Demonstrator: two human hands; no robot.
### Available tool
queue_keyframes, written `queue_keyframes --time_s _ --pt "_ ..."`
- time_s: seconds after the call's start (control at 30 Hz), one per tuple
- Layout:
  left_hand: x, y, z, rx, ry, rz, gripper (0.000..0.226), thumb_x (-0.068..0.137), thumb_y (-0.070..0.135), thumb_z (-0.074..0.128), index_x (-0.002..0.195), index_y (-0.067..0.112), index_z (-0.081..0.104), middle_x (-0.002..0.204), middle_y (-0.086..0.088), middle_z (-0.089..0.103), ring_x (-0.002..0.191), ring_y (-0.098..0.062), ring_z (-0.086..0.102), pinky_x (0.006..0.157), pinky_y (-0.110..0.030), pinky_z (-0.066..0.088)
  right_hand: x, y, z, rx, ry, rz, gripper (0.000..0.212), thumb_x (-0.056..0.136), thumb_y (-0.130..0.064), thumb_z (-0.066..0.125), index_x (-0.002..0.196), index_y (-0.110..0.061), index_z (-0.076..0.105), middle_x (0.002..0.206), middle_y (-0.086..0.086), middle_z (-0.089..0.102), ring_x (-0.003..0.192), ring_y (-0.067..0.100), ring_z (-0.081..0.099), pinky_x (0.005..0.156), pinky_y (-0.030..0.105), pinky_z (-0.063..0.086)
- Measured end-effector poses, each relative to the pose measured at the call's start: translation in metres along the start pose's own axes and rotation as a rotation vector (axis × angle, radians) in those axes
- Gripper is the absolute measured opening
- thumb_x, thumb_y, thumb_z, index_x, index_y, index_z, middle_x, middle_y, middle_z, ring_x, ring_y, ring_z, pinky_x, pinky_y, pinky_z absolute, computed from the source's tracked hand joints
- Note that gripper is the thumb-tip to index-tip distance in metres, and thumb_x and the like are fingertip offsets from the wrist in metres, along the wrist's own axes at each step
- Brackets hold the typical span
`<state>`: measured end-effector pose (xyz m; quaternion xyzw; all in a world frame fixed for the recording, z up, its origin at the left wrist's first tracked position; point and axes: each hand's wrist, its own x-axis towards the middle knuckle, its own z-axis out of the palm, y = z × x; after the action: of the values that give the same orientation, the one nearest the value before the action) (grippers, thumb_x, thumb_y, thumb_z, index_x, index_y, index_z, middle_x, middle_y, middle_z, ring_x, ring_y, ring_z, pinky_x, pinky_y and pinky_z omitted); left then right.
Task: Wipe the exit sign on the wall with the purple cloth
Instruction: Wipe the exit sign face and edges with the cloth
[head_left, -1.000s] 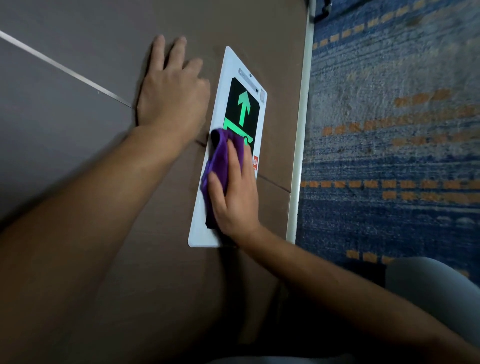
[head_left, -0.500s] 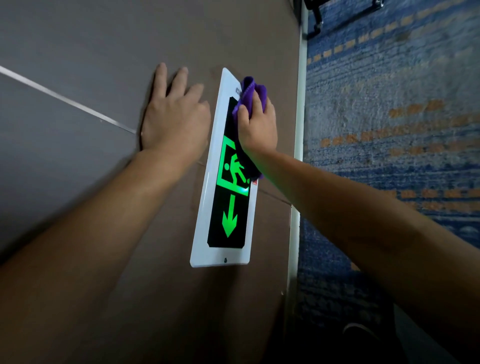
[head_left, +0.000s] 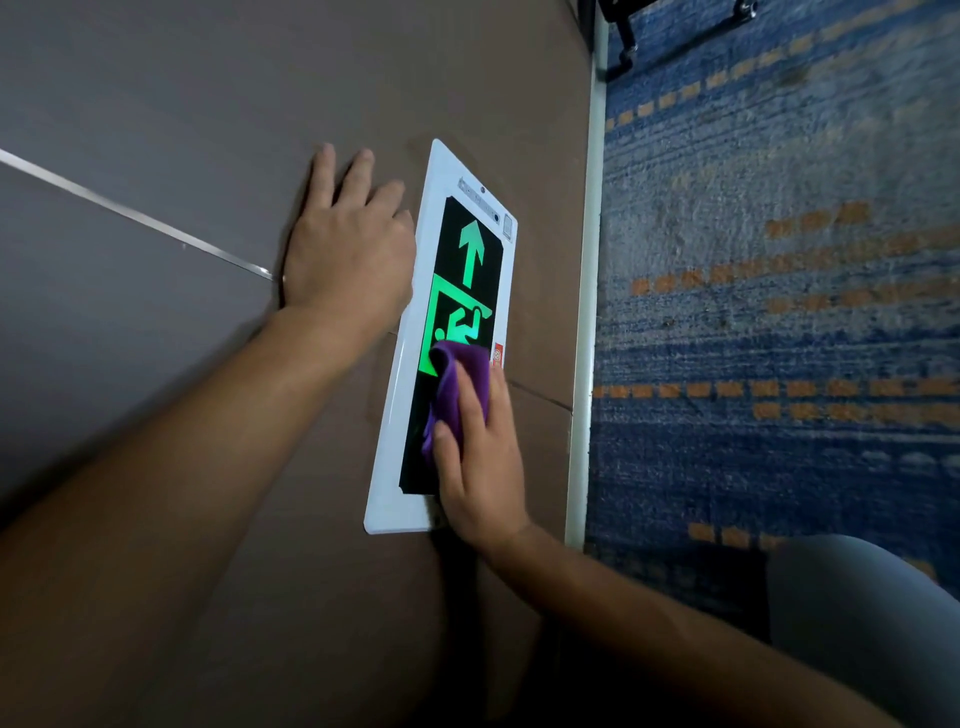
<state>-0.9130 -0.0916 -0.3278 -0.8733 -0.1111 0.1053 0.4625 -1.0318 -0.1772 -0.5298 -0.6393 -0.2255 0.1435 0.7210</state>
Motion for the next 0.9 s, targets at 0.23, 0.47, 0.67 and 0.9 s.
queue_keyframes --time_s 0.23,0.47,0.67,0.9 --pt "-0.001 0.002 -0.003 -0.041 0.014 -0.012 0.045 0.097 0.023 0.041 0.129 0.005 0.066 0.149 -0.008 0.053 0.152 -0.034 0.026 0.125 -0.056 0.008 0.008 -0.027 0.004 0.035 -0.020 -0.149 0.057 0.109 -0.041 0.037 0.162 -0.019 0.029 0.172 0.005 0.021 0.161 0.026 0.014 0.127 0.048 0.025" --pt "0.001 0.000 -0.003 -0.031 0.022 0.002 0.052 0.096 0.027 0.034 0.127 0.003 0.068 0.144 -0.010 0.057 0.152 -0.035 0.027 0.126 -0.055 0.009 0.137 -0.021 -0.005 0.124 0.185 0.175 0.054 0.104 -0.031 0.044 0.156 -0.019 0.043 0.151 0.005 0.049 0.138 0.021 0.047 0.113 0.047 0.044" --pt "-0.002 0.000 -0.002 -0.042 0.032 -0.018 0.052 0.097 0.030 0.034 0.125 0.004 0.069 0.144 -0.008 0.058 0.151 -0.034 0.029 0.126 -0.055 0.010 0.203 -0.001 -0.017 0.085 0.183 0.312 0.050 0.104 -0.032 0.041 0.153 -0.025 0.045 0.144 0.003 0.052 0.125 0.022 0.056 0.106 0.045 0.049" --pt "0.004 0.004 0.001 -0.015 0.030 -0.009 0.058 0.095 0.031 0.027 0.128 0.009 0.069 0.142 -0.005 0.060 0.150 -0.031 0.031 0.125 -0.056 0.011 0.186 -0.015 -0.015 0.134 0.192 0.233 0.048 0.101 -0.027 0.050 0.149 -0.032 0.055 0.150 0.002 0.050 0.136 0.019 0.048 0.106 0.030 0.042"
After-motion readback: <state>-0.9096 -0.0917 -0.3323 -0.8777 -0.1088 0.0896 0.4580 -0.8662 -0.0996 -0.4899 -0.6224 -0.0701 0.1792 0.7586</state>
